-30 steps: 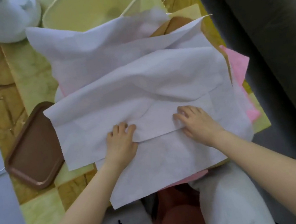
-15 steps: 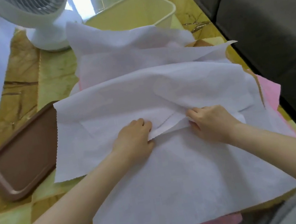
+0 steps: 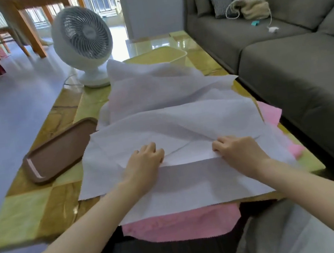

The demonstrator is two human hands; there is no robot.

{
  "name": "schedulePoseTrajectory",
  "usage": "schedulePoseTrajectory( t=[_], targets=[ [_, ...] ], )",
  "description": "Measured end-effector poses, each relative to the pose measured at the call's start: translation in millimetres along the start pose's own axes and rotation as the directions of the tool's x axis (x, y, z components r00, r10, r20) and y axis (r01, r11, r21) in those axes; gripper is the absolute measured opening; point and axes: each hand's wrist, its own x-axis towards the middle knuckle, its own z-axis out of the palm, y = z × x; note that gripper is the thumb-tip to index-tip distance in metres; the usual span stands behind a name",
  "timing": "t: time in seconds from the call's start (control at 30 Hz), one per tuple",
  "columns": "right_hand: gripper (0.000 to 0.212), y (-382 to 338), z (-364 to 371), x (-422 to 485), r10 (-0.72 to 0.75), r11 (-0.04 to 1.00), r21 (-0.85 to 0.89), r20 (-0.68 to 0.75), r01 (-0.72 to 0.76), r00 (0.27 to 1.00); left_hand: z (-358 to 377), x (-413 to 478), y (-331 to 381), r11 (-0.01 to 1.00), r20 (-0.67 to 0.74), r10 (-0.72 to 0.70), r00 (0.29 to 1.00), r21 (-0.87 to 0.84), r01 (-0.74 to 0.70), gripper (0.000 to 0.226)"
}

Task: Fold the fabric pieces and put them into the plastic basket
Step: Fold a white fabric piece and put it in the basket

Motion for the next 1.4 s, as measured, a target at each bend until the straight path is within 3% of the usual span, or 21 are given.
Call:
schedulePoseTrajectory(
  t=[0.23, 0.33, 0.43, 0.6, 0.83, 0.97, 1.07, 1.17, 1.33, 1.4],
  targets=[
    [0.039, -5, -6, -53, 0.022, 0.999, 0.041, 0.149, -0.028, 0.989, 14, -44, 44, 0.990, 0.105, -0.068, 0.992, -0.113, 0.080, 0.026],
    [0.011, -4, -10, -64, -0.038, 0.988, 0.157, 0.226, 0.002, 0.973, 13, -53, 48, 0.966, 0.196, -0.116, 0.974, -0.206, 0.157, 0.024],
    [0.029, -3, -29, -62, 0.003, 0.957, 0.269, 0.372, -0.111, 0.928, 14, -57, 47, 0.940, 0.219, -0.184, 0.958, -0.246, 0.236, 0.042],
    [0.034, -11, -27, -44, 0.091, 0.937, 0.293, 0.325, -0.192, 0.941, 19, -51, 42, 0.948, 0.167, -0.225, 0.960, -0.189, 0.255, 0.038],
    [0.050, -54, -14, -5, 0.055, 0.924, 0.347, 0.300, -0.162, 0.952, 18, -34, 37, 0.948, 0.122, -0.233, 0.965, -0.192, 0.253, 0.024],
    [0.039, -60, -9, 18, 0.112, 0.925, 0.320, 0.289, -0.206, 0.951, -4, -30, 24, 0.922, -0.057, -0.284, 0.957, -0.289, 0.257, 0.017],
    [0.025, -46, -11, 31, 0.174, 0.938, 0.240, 0.290, -0.248, 0.941, -27, -34, 9, 0.922, -0.187, -0.329, 0.926, -0.276, 0.272, 0.016],
    [0.024, -27, -17, 32, 0.204, 0.961, 0.140, 0.223, -0.239, 0.953, -37, -46, -8, 0.929, -0.268, -0.346, 0.899, -0.229, 0.289, 0.016],
    [0.014, -28, -25, 6, 0.178, 0.968, 0.166, 0.089, -0.190, 0.980, -20, -75, -24, 0.915, -0.170, -0.399, 0.901, -0.136, 0.380, 0.018],
    [0.021, -36, -24, -10, 0.127, 0.973, 0.185, 0.057, -0.136, 0.990, -9, -86, -26, 0.908, -0.121, -0.414, 0.902, -0.120, 0.400, 0.020]
  ],
)
